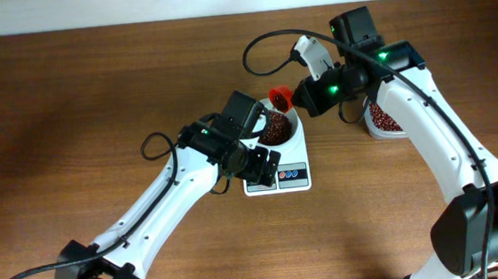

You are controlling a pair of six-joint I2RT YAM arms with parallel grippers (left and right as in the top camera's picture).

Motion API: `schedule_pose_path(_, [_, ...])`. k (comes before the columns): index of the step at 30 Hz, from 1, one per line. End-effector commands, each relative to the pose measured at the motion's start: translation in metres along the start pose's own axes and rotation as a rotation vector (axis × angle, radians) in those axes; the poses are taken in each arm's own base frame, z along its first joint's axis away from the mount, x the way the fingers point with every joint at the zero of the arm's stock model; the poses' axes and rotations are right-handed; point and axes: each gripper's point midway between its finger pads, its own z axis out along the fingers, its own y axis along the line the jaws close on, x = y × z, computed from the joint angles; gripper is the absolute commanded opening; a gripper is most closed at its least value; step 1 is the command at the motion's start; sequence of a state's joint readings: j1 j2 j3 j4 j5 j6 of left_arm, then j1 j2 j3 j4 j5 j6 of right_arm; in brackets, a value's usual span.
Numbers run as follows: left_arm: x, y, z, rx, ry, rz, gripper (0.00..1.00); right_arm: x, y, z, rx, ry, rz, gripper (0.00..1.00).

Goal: Scoop item into bowl and weigh 50g on scale
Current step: 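Tilt the scoop with the right gripper to pour beans into the bowl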

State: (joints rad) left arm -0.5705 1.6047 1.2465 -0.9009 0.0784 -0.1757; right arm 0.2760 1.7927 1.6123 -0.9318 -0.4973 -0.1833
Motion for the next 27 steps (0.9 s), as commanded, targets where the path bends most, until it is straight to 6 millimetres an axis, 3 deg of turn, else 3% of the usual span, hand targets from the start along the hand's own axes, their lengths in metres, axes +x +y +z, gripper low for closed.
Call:
schedule_pose_path(1, [0.001, -0.001, 0.002, 0.0, 0.009, 0.019, 0.99, -0.006, 0.006, -0.008, 0.002, -0.018, -0.02, 0.04])
schedule_pose_path(8, [0.001, -0.001, 0.002, 0.0, 0.009, 0.019, 0.99, -0.006, 0.008, -0.008, -0.008, -0.017, -0.065, 0.04])
schedule_pose_path(11, [0.001, -0.001, 0.002, 0.0, 0.009, 0.019, 0.99, -0.006, 0.022, -0.009, -0.086, -0.026, -0.09, 0.04])
schedule_pose_path(19, [0.001, -0.001, 0.002, 0.0, 0.009, 0.019, 0.99, 0.001, 0.005, -0.006, 0.033, 0.022, -0.133, 0.04])
schedule_pose_path(21, [0.001, -0.001, 0.002, 0.0, 0.009, 0.019, 0.99, 0.001, 0.014, -0.004, 0.003, 0.022, -0.174, 0.04])
schedule_pose_path(27, [0.001, -0.001, 0.002, 0.0, 0.009, 0.019, 0.99, -0.002, 0.011, -0.004, 0.022, 0.012, -0.152, 0.04])
